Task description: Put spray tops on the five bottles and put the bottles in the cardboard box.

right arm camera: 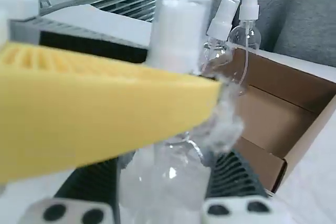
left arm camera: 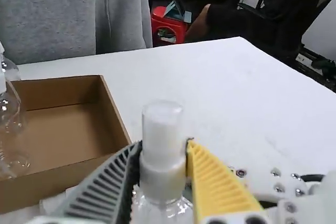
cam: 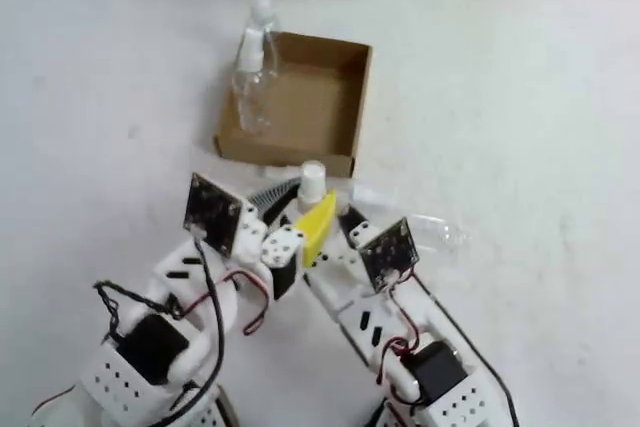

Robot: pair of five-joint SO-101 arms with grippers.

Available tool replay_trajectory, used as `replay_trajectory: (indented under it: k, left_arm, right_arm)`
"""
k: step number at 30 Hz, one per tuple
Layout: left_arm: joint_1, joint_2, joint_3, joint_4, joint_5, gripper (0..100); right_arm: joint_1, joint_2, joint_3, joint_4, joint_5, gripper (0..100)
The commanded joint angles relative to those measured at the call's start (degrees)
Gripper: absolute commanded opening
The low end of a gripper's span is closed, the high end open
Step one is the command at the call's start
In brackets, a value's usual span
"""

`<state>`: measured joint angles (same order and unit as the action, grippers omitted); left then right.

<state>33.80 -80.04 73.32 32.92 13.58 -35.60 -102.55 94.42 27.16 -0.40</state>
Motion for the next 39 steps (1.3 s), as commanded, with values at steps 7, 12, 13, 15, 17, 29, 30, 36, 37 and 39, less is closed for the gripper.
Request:
replay_trajectory:
  k: [7, 12, 13, 15, 17, 29, 30, 36, 37, 39]
  left_arm:
    - [7.1, -21.6, 16.9, -6.1, -0.4, 4]
    - [7.1, -24.7, 21.2, -5.5, -0.4, 4]
    - [7.1, -24.6, 21.0, -4.3, -0.4, 4]
    - [7.1, -24.6, 21.0, -2.9, -1.8, 4]
    - [7.0, -24.5, 21.0, -2.5, -5.9, 4]
    - [-0.1, -24.4, 10.1, 8.1, -21.4, 8]
    - [-0.1, -24.4, 9.9, 9.1, -22.1, 11]
    - [0.2, -24.4, 9.8, 12.2, -22.2, 35]
    - [0.2, -24.5, 9.8, 12.3, -22.1, 37]
    - [0.2, -24.6, 9.7, 12.5, -22.1, 39]
  right_arm:
    - [3.2, -0.7, -0.7, -3.1, -0.6, 1.6]
    - [3.2, -0.7, -0.7, -3.1, -0.6, 1.6]
    - [3.2, -0.7, -0.7, -3.1, -0.6, 1.6]
    - [3.2, -0.7, -0.7, -3.0, -0.6, 1.6]
    - [3.2, -0.7, -0.7, -2.9, -0.6, 1.6]
    - [3.2, -0.6, -0.6, -2.8, -0.6, 1.5]
    - [3.2, -0.6, -0.5, -2.8, -0.6, 1.5]
    - [3.2, -0.6, 0.2, -2.9, -0.5, 1.5]
    - [3.2, -0.6, 0.2, -2.9, -0.5, 1.5]
    - [3.2, -0.6, 0.2, -2.9, -0.5, 1.5]
